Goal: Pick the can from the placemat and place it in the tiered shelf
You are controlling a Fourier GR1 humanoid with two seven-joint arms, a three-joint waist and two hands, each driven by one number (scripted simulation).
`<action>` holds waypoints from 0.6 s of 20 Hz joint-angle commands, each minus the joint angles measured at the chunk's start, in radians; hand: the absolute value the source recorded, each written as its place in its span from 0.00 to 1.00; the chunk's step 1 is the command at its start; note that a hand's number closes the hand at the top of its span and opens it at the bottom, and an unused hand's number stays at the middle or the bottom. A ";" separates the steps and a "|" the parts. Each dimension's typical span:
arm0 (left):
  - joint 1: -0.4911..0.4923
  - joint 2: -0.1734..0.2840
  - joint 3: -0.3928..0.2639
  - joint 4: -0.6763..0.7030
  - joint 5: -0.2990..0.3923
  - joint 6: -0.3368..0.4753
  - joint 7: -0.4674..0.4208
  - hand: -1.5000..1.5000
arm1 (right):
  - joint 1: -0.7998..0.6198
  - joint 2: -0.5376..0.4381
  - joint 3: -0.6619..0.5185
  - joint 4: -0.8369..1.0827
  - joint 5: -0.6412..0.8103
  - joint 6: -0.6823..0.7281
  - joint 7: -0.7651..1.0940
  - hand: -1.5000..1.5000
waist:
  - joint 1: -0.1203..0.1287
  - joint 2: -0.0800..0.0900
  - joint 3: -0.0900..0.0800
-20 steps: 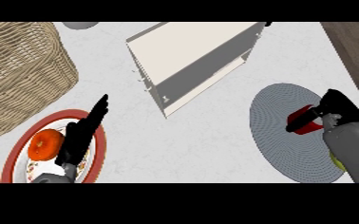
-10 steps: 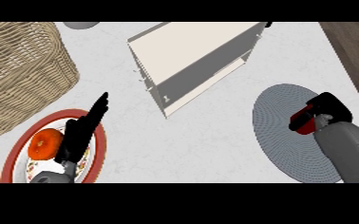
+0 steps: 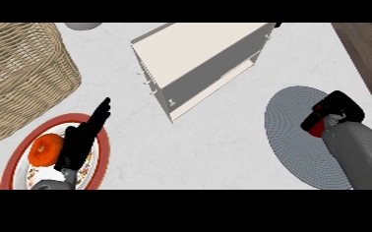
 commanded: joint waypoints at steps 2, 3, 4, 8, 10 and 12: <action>0.002 -0.040 -0.009 0.049 -0.044 0.024 -0.053 0.50 | 0.015 0.069 0.022 -0.044 0.119 -0.073 0.178 1.00 | -0.005 0.003 0.005; 0.017 0.005 0.029 0.066 -0.011 -0.028 -0.081 0.50 | 0.035 0.032 0.012 -0.132 0.114 -0.012 0.209 1.00 | -0.010 0.001 0.005; 0.047 -0.002 0.002 -0.077 -0.004 -0.009 0.033 0.50 | -0.008 0.018 -0.008 -0.123 0.121 0.014 0.222 1.00 | -0.001 -0.001 0.006; 0.007 -0.015 0.001 0.015 -0.014 -0.019 -0.024 0.50 | 0.014 0.005 0.182 -0.214 0.061 0.107 -0.398 1.00 | 0.011 0.000 0.008; -0.014 -0.021 -0.010 0.018 -0.022 -0.016 -0.003 0.50 | -0.024 0.019 0.270 -0.299 0.046 0.151 -0.564 1.00 | 0.030 -0.001 0.009; -0.002 -0.020 0.003 0.025 -0.022 -0.003 -0.005 0.50 | -0.008 -0.030 0.276 -0.381 0.009 0.169 -0.691 1.00 | -0.005 -0.006 0.008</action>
